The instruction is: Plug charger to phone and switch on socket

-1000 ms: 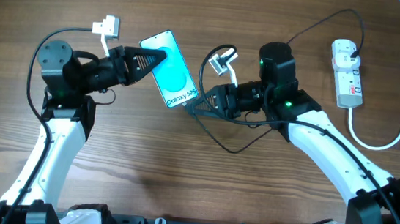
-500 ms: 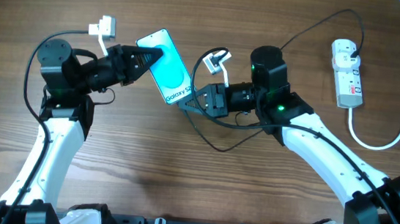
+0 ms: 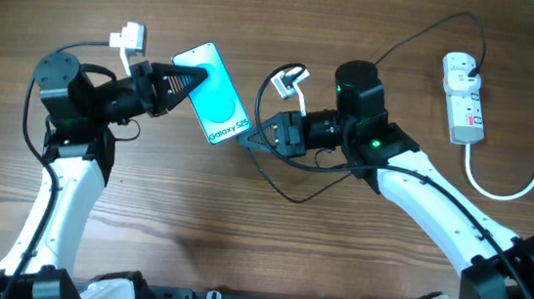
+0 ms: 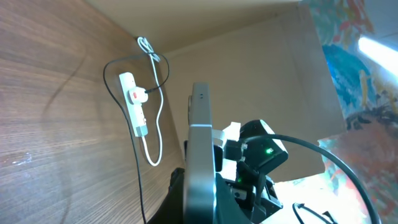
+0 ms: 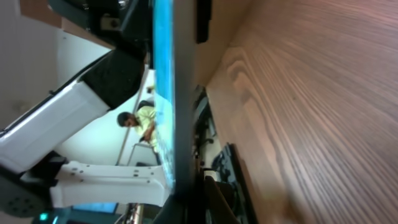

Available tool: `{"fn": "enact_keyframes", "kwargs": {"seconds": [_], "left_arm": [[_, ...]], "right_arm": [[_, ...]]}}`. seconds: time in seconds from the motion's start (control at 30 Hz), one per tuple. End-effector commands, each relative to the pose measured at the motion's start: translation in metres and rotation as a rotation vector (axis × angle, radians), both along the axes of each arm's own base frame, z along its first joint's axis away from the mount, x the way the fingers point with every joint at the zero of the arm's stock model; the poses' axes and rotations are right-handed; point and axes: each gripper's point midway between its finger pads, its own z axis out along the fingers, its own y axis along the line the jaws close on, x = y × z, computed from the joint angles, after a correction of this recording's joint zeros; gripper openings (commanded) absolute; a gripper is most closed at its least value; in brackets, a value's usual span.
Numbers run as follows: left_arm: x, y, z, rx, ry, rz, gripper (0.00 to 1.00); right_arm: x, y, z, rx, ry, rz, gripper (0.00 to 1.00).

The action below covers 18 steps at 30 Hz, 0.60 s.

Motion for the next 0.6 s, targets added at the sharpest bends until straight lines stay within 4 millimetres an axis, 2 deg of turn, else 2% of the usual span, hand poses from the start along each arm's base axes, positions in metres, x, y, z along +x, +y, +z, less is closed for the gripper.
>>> {"fn": "enact_keyframes", "kwargs": {"seconds": [0.0, 0.13, 0.33, 0.43, 0.57], "left_arm": [[-0.008, -0.003, 0.002, -0.005, -0.008, -0.046, 0.04], [0.004, 0.002, 0.002, -0.008, 0.014, 0.031, 0.04], [0.014, 0.008, 0.013, -0.026, -0.011, 0.095, 0.04], [0.014, 0.007, 0.013, -0.026, -0.010, 0.094, 0.04], [0.012, 0.006, 0.013, -0.026, -0.010, 0.079, 0.04]], "right_arm": [[-0.005, -0.002, 0.018, 0.040, 0.011, 0.045, 0.04], [-0.016, -0.004, 0.020, 0.053, 0.053, 0.102, 0.05], [-0.013, -0.004, 0.009, 0.028, 0.083, 0.063, 0.04], [-0.009, -0.002, 0.019, 0.057, 0.044, 0.056, 0.04], [-0.001, -0.001, 0.015, 0.042, 0.057, 0.012, 0.04]]}}
